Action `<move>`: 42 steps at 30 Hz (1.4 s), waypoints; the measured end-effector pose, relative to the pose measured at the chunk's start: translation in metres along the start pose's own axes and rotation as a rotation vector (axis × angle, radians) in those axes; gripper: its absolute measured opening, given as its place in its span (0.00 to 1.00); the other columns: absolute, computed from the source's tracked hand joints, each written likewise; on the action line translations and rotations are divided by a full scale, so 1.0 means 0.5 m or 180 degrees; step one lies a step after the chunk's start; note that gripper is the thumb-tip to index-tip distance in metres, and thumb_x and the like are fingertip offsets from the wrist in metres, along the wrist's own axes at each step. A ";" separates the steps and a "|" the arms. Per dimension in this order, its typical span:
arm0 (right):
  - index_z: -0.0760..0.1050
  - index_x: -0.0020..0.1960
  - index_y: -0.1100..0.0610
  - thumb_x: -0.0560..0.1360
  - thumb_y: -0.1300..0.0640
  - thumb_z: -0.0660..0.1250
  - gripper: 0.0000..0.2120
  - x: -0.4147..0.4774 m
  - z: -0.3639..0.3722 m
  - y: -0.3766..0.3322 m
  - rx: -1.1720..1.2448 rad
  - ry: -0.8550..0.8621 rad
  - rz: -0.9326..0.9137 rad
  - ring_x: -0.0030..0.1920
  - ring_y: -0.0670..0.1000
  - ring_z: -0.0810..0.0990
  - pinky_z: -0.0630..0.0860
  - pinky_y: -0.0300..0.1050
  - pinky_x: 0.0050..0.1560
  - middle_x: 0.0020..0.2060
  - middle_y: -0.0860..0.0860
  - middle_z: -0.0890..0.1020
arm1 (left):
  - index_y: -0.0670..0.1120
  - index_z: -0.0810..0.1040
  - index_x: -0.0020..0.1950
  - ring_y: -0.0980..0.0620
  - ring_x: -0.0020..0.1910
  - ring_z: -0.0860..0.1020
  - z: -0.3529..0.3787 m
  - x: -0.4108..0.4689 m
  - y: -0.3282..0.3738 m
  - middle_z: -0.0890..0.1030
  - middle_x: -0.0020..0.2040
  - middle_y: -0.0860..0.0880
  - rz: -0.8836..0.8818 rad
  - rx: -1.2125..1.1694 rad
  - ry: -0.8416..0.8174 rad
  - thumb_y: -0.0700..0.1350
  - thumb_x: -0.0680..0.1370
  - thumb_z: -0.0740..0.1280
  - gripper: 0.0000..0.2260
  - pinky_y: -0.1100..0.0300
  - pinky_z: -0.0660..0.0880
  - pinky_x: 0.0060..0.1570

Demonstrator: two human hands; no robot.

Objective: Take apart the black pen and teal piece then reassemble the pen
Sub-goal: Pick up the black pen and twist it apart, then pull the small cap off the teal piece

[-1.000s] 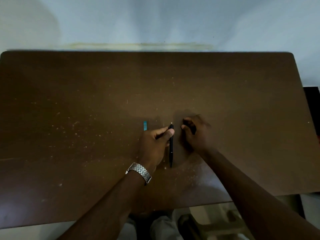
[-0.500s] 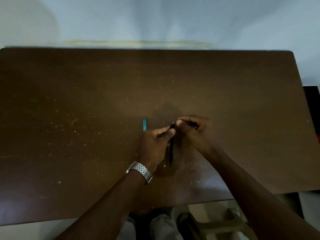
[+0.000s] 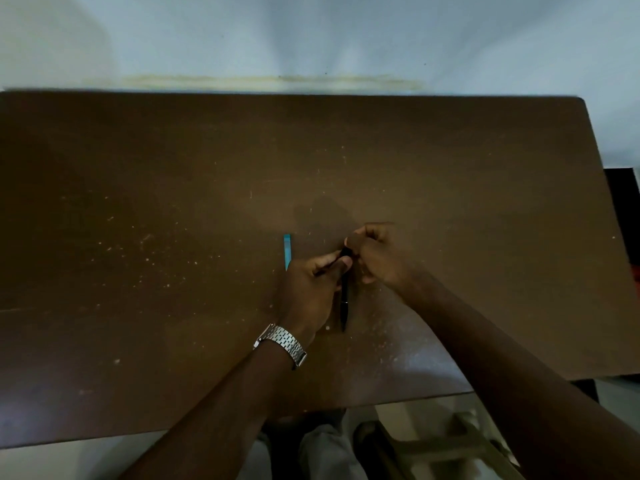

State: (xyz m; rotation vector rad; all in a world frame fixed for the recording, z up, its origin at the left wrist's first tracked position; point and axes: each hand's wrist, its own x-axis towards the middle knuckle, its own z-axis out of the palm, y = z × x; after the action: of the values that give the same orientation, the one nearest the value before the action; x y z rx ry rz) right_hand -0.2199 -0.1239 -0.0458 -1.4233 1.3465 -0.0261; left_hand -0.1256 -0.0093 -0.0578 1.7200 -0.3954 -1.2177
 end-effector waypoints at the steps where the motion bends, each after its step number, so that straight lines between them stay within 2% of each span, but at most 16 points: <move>1: 0.78 0.38 0.49 0.81 0.51 0.65 0.13 0.000 0.004 -0.001 0.0002 0.0035 0.0011 0.23 0.39 0.78 0.76 0.39 0.25 0.24 0.43 0.80 | 0.45 0.84 0.63 0.61 0.50 0.86 0.002 0.001 0.002 0.87 0.50 0.56 -0.0015 -0.0017 0.0034 0.44 0.80 0.72 0.12 0.62 0.84 0.49; 6: 0.76 0.43 0.50 0.83 0.49 0.62 0.12 0.005 -0.020 -0.023 0.0217 0.0384 0.0193 0.34 0.45 0.79 0.75 0.35 0.23 0.38 0.48 0.80 | 0.46 0.85 0.61 0.62 0.47 0.86 0.012 -0.006 -0.010 0.87 0.44 0.60 -0.0114 0.0005 -0.0092 0.43 0.79 0.74 0.11 0.57 0.84 0.50; 7: 0.77 0.43 0.50 0.83 0.49 0.63 0.11 0.005 -0.029 -0.026 0.0115 0.0395 0.0184 0.35 0.45 0.80 0.75 0.34 0.23 0.38 0.49 0.80 | 0.45 0.85 0.61 0.60 0.48 0.86 0.011 -0.008 -0.014 0.87 0.46 0.59 -0.0141 0.0008 -0.0070 0.43 0.79 0.74 0.12 0.56 0.85 0.52; 10: 0.80 0.41 0.53 0.81 0.51 0.67 0.12 -0.004 -0.044 -0.007 -0.0392 0.0538 0.0114 0.31 0.48 0.82 0.78 0.42 0.22 0.35 0.50 0.83 | 0.44 0.84 0.63 0.57 0.49 0.86 0.003 0.004 -0.020 0.87 0.52 0.52 -0.0173 0.0027 0.0165 0.45 0.78 0.75 0.15 0.55 0.85 0.52; 12: 0.82 0.38 0.54 0.80 0.54 0.68 0.12 -0.015 -0.042 0.022 -0.0766 0.0642 -0.0059 0.30 0.51 0.84 0.82 0.48 0.29 0.32 0.50 0.84 | 0.43 0.84 0.63 0.59 0.48 0.85 -0.002 0.020 -0.012 0.86 0.52 0.52 -0.0144 0.0054 0.0274 0.45 0.77 0.76 0.16 0.59 0.85 0.49; 15: 0.81 0.36 0.52 0.79 0.58 0.69 0.13 -0.026 -0.032 0.064 -0.1161 0.0756 -0.0252 0.32 0.51 0.84 0.81 0.46 0.34 0.32 0.47 0.84 | 0.41 0.84 0.63 0.55 0.46 0.86 -0.007 0.046 0.008 0.86 0.49 0.49 -0.0117 0.0164 0.0282 0.44 0.76 0.77 0.17 0.58 0.85 0.48; 17: 0.81 0.38 0.53 0.78 0.60 0.68 0.11 -0.026 -0.025 0.079 -0.1191 0.0824 -0.0309 0.33 0.53 0.84 0.82 0.49 0.35 0.33 0.49 0.84 | 0.40 0.84 0.61 0.53 0.44 0.87 -0.008 0.062 0.017 0.86 0.45 0.48 -0.0084 0.0302 0.0301 0.43 0.76 0.77 0.16 0.55 0.86 0.47; 20: 0.83 0.40 0.55 0.77 0.60 0.69 0.08 -0.027 -0.018 0.084 -0.1307 0.1011 -0.0537 0.33 0.52 0.83 0.82 0.49 0.36 0.35 0.51 0.85 | 0.39 0.85 0.59 0.53 0.41 0.85 -0.006 0.080 0.019 0.84 0.39 0.52 -0.0125 0.0420 0.0312 0.42 0.75 0.77 0.13 0.54 0.86 0.47; 24: 0.85 0.40 0.57 0.78 0.62 0.69 0.10 -0.033 -0.017 0.089 -0.1207 0.1065 -0.0694 0.33 0.52 0.83 0.83 0.49 0.38 0.36 0.53 0.86 | 0.39 0.85 0.56 0.50 0.41 0.86 -0.010 0.084 0.016 0.85 0.39 0.49 -0.0218 0.0438 0.0357 0.41 0.74 0.78 0.12 0.53 0.86 0.46; 26: 0.85 0.42 0.56 0.79 0.61 0.69 0.09 -0.035 -0.019 0.092 -0.1230 0.1040 -0.0666 0.34 0.50 0.84 0.83 0.47 0.38 0.37 0.52 0.87 | 0.42 0.86 0.51 0.48 0.42 0.87 -0.013 0.082 0.014 0.86 0.40 0.46 -0.0198 0.0522 0.0386 0.43 0.74 0.79 0.09 0.52 0.85 0.47; 28: 0.85 0.43 0.55 0.79 0.60 0.69 0.08 -0.036 -0.020 0.094 -0.1267 0.1094 -0.0701 0.35 0.48 0.83 0.82 0.43 0.38 0.38 0.51 0.87 | 0.46 0.85 0.45 0.50 0.40 0.87 -0.015 0.079 0.014 0.86 0.38 0.47 -0.0111 0.0674 0.0436 0.44 0.73 0.80 0.06 0.54 0.85 0.44; 31: 0.86 0.44 0.55 0.80 0.59 0.69 0.09 -0.034 -0.020 0.097 -0.1234 0.1077 -0.0724 0.35 0.48 0.83 0.84 0.47 0.41 0.37 0.50 0.87 | 0.50 0.83 0.40 0.52 0.37 0.87 -0.014 0.076 0.014 0.86 0.36 0.49 -0.0066 0.0791 0.0498 0.45 0.72 0.80 0.07 0.57 0.82 0.40; 35: 0.87 0.42 0.55 0.80 0.59 0.68 0.11 -0.032 -0.022 0.097 -0.1218 0.1080 -0.0736 0.33 0.48 0.83 0.84 0.50 0.41 0.36 0.50 0.87 | 0.56 0.79 0.36 0.51 0.37 0.87 -0.019 0.065 0.017 0.86 0.36 0.47 0.0031 0.0817 0.0574 0.47 0.73 0.80 0.11 0.54 0.84 0.40; 37: 0.87 0.44 0.55 0.79 0.59 0.69 0.09 -0.040 -0.022 0.093 -0.1094 0.1221 -0.0808 0.34 0.45 0.83 0.84 0.47 0.40 0.37 0.49 0.87 | 0.56 0.80 0.37 0.55 0.35 0.87 -0.028 0.059 0.026 0.86 0.35 0.49 0.0051 0.0690 0.0615 0.49 0.73 0.80 0.10 0.56 0.84 0.36; 40: 0.87 0.45 0.53 0.78 0.58 0.70 0.07 -0.062 -0.016 0.085 -0.0896 0.1372 -0.1000 0.36 0.39 0.82 0.81 0.38 0.40 0.38 0.46 0.87 | 0.54 0.83 0.40 0.61 0.31 0.85 -0.063 0.052 0.040 0.85 0.30 0.54 0.0051 0.0475 0.0818 0.51 0.73 0.79 0.07 0.65 0.80 0.29; 42: 0.86 0.47 0.53 0.77 0.58 0.71 0.06 -0.081 0.002 0.073 -0.0798 0.1260 -0.1077 0.38 0.40 0.82 0.78 0.31 0.40 0.39 0.45 0.87 | 0.53 0.84 0.41 0.62 0.31 0.83 -0.102 0.048 0.046 0.86 0.32 0.57 0.0081 0.0359 0.1010 0.52 0.74 0.78 0.06 0.68 0.78 0.29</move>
State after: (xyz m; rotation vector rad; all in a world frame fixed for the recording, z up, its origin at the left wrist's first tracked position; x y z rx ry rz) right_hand -0.2580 -0.0846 -0.0460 -1.9202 1.4440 -0.3911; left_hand -0.0655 -0.0112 -0.0495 1.9609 -0.2975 -0.8975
